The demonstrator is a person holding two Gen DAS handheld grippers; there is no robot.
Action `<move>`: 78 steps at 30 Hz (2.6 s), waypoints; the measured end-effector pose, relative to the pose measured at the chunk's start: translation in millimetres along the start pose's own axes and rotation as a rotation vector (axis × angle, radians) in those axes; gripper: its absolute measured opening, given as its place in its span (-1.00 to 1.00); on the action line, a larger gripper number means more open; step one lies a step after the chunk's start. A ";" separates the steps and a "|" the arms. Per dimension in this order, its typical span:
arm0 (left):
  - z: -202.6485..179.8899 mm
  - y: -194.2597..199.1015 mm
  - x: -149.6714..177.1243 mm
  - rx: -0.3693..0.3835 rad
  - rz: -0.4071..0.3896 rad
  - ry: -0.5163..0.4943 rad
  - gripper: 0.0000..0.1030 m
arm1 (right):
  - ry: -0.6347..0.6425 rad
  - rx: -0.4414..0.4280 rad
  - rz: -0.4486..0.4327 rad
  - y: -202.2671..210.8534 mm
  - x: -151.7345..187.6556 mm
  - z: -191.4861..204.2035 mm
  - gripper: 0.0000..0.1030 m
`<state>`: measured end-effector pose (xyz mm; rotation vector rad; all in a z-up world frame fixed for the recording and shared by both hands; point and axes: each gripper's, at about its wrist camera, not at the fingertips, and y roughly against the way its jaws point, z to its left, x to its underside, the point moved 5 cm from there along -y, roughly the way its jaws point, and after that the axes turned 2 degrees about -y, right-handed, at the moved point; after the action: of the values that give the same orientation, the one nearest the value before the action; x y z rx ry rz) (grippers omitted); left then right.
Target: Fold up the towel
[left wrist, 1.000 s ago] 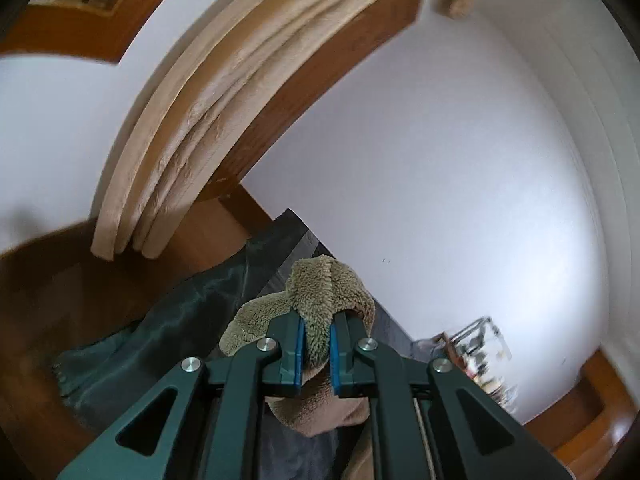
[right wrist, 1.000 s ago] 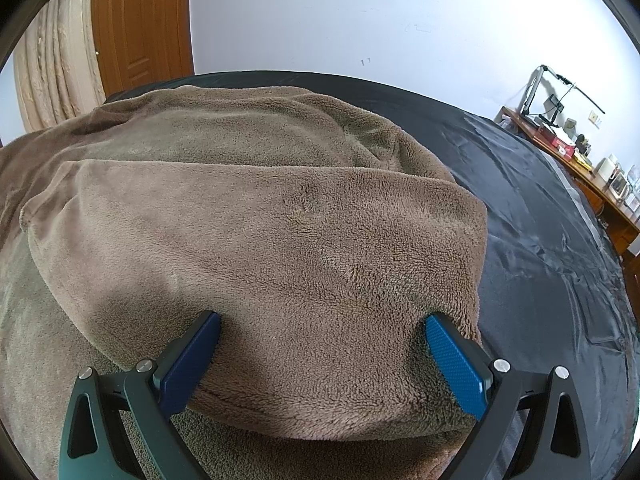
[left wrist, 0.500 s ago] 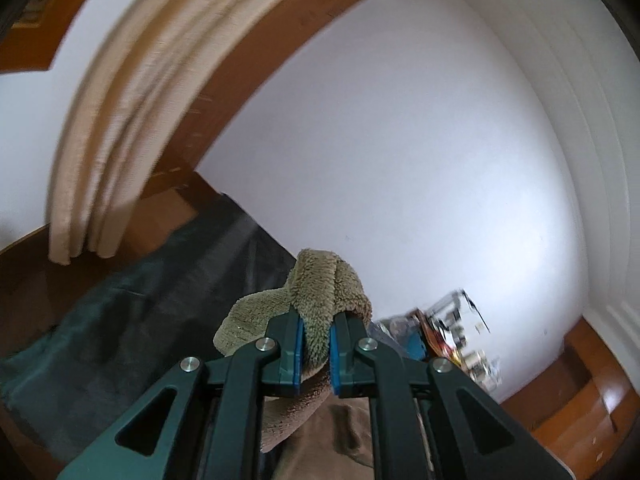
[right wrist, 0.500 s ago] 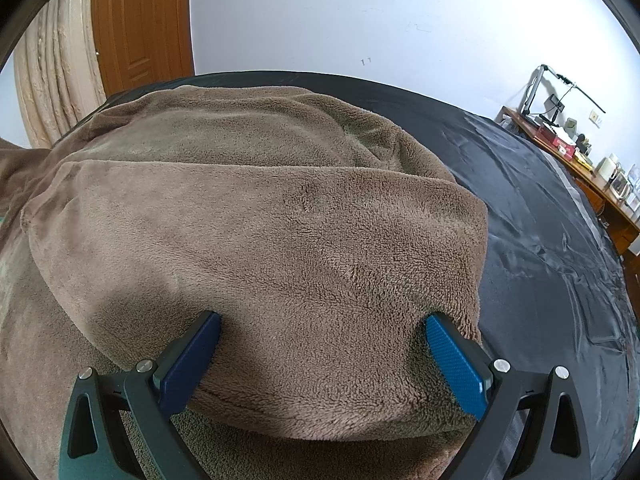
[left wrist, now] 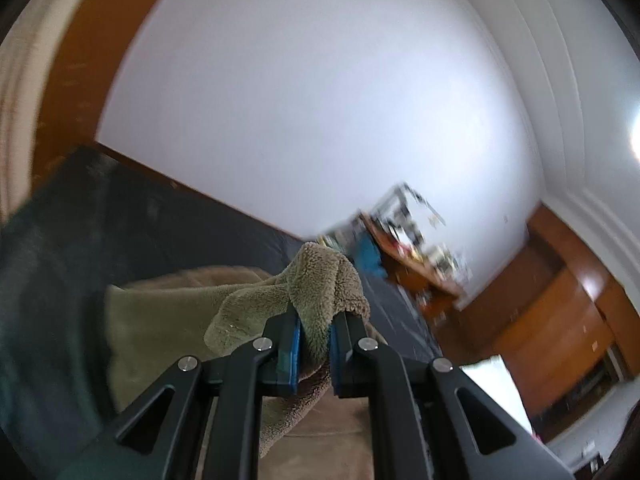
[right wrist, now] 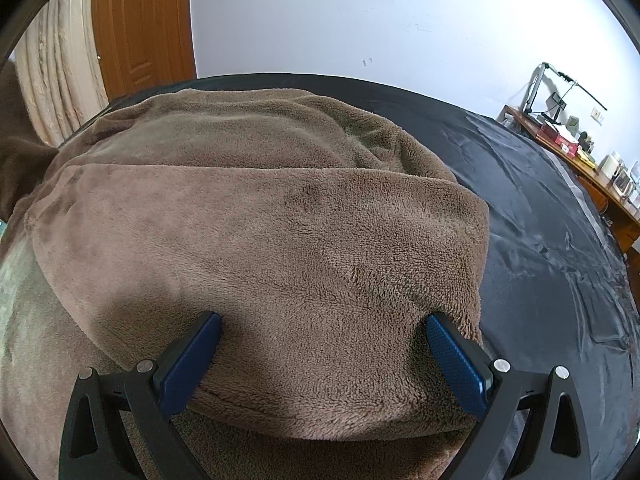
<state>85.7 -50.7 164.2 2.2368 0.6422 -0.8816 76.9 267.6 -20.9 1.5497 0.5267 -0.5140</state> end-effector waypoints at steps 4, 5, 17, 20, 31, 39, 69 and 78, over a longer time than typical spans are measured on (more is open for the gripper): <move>-28.4 -62.7 29.6 0.019 0.141 -0.032 -0.78 | -0.006 -0.011 -0.002 0.6 0.3 -1.3 0.99; -34.8 -78.0 37.6 0.021 0.178 -0.040 -0.76 | -0.009 -0.015 -0.003 0.7 0.4 -1.7 0.99; -96.4 -175.1 135.7 -0.076 0.452 -0.377 0.45 | -0.045 -0.066 -0.015 2.4 0.4 -6.3 0.99; -104.3 -165.4 129.9 -0.021 0.410 -0.387 0.54 | -0.049 -0.070 -0.016 1.9 0.1 -6.3 0.99; -48.5 -128.3 95.1 0.028 0.268 -0.166 0.56 | -0.045 -0.063 -0.013 1.8 0.6 -6.4 0.99; 34.2 -122.8 84.0 -0.009 0.200 0.052 0.56 | -0.036 -0.050 -0.018 2.4 0.4 -5.9 0.99; 71.9 -131.0 98.5 0.064 0.231 0.218 0.57 | -0.203 0.267 -0.130 51.5 9.6 -35.9 0.99; 70.1 -130.8 100.1 0.057 0.232 0.208 0.57 | -0.047 -0.090 -0.205 62.6 0.4 52.6 0.99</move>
<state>39.7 7.9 1.4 2.4159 0.4405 -0.5641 115.3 212.8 26.0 1.4017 0.6680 -0.6729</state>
